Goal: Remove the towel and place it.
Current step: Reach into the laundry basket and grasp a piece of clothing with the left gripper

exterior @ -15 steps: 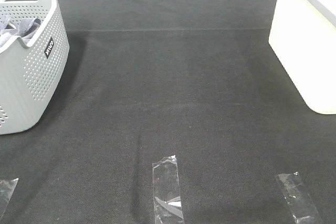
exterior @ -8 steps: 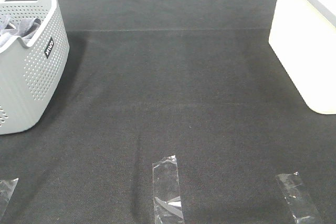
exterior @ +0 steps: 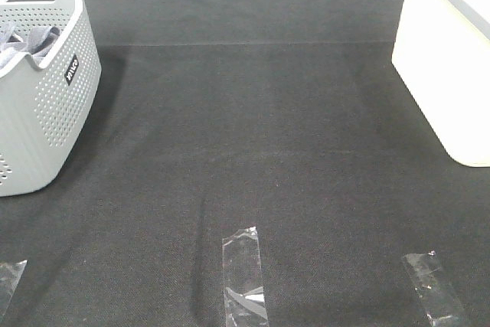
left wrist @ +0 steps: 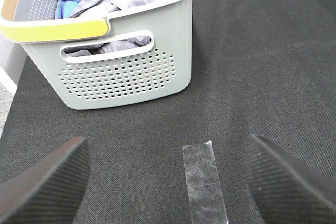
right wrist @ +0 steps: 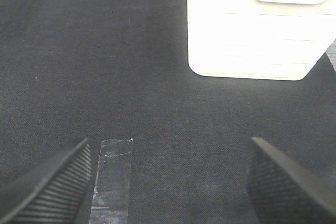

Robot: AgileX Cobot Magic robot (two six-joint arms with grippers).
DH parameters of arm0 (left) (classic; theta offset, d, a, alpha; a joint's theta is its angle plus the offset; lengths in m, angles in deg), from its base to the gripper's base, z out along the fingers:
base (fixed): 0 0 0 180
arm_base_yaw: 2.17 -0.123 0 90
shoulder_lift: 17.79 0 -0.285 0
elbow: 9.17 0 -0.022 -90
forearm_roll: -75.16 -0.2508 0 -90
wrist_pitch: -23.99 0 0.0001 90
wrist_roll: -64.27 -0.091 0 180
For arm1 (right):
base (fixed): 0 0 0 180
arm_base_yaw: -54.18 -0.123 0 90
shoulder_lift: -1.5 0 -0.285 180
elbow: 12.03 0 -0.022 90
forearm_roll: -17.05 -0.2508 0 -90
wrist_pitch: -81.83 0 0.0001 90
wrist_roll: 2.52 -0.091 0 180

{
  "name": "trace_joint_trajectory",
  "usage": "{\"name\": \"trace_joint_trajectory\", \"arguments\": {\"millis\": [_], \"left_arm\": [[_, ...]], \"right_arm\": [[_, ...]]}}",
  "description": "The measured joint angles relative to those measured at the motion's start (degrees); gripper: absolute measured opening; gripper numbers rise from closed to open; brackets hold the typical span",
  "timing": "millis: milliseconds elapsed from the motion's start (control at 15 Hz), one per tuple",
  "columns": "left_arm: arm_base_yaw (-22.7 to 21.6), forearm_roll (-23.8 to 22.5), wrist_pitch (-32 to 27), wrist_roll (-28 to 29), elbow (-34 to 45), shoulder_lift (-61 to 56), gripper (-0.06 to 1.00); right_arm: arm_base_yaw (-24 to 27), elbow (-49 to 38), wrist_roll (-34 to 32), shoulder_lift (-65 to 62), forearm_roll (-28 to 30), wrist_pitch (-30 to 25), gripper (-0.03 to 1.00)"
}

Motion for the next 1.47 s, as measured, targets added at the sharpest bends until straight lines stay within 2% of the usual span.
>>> {"name": "trace_joint_trajectory", "arguments": {"millis": [1467], "left_arm": [[0.0,0.0,0.0,0.0,0.0,0.0,0.77]], "right_arm": [[0.0,0.0,0.0,0.0,0.0,0.0,0.75]]}}
